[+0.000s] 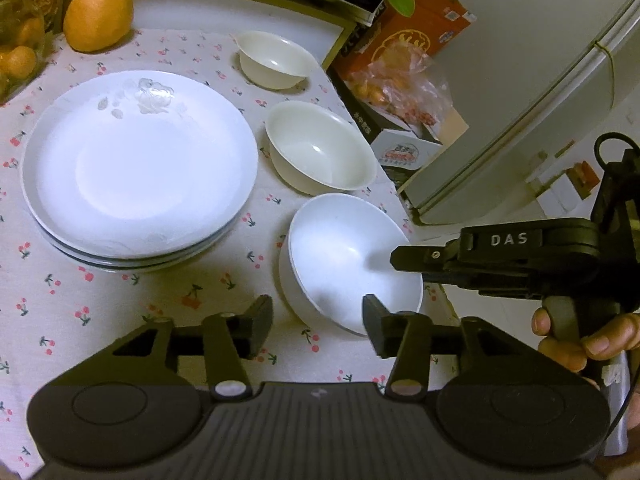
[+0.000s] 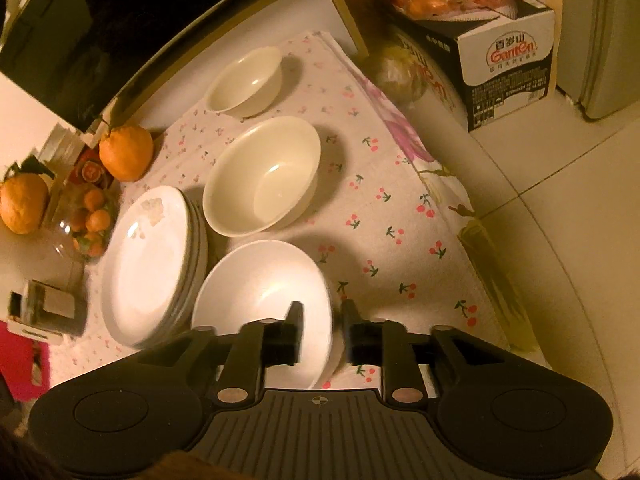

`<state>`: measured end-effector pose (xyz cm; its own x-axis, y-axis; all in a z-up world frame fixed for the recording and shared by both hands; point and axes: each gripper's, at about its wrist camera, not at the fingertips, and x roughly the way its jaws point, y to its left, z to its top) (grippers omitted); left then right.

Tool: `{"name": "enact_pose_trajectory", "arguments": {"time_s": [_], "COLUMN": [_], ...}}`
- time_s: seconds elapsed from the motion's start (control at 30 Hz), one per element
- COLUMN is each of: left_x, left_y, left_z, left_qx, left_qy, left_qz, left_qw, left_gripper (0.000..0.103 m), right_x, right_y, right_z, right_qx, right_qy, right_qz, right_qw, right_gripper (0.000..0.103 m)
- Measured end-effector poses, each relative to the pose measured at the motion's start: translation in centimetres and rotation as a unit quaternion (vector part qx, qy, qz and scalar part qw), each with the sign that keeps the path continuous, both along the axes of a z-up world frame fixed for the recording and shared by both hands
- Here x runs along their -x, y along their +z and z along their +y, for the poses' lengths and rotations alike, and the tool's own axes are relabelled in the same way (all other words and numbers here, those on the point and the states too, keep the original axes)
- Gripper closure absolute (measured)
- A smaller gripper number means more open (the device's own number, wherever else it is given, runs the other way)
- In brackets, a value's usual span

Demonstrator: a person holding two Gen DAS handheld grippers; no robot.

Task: Organize plates and bowls
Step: 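Lower the white bowl onto the cloth beside the plates and open both grippers, then move both grippers to the cream bowl and grip its rim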

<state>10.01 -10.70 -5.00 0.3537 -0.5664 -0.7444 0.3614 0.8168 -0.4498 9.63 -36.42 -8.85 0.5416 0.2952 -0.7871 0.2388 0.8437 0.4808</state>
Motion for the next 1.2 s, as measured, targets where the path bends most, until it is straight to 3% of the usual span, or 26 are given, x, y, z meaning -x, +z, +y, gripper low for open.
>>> {"name": "enact_pose_trajectory", "arguments": {"time_s": [0.17, 0.43, 0.5, 0.87, 1.2], "left_x": [0.3, 0.3, 0.3, -2.8, -8.4], "left_y": [0.6, 1.8, 2.3, 4.4, 5.1], "left_z": [0.1, 0.0, -0.2, -1.7, -3.2], "left_qx": [-0.004, -0.006, -0.012, -0.067, -0.116], "left_qy": [-0.008, -0.005, -0.008, -0.005, -0.008], "left_qz": [-0.01, -0.031, -0.043, -0.083, -0.083], "left_qw": [0.9999, 0.9995, 0.9989, 0.9943, 0.9897], "left_gripper": [0.039, 0.005, 0.002, 0.0, 0.001], "right_x": [0.0, -0.2, -0.3, -0.8, -1.0], "right_y": [0.3, 0.8, 0.7, -0.3, -1.7], "right_z": [-0.4, -1.0, -1.1, -2.8, -4.8], "right_qx": [-0.014, -0.04, -0.053, -0.141, -0.245], "right_qy": [-0.012, -0.031, -0.037, -0.103, -0.179], "right_qz": [-0.006, -0.031, -0.034, -0.039, -0.039], "right_qw": [1.0, 0.998, 0.997, 0.984, 0.952], "right_gripper": [0.056, 0.03, 0.023, 0.017, 0.017]}}
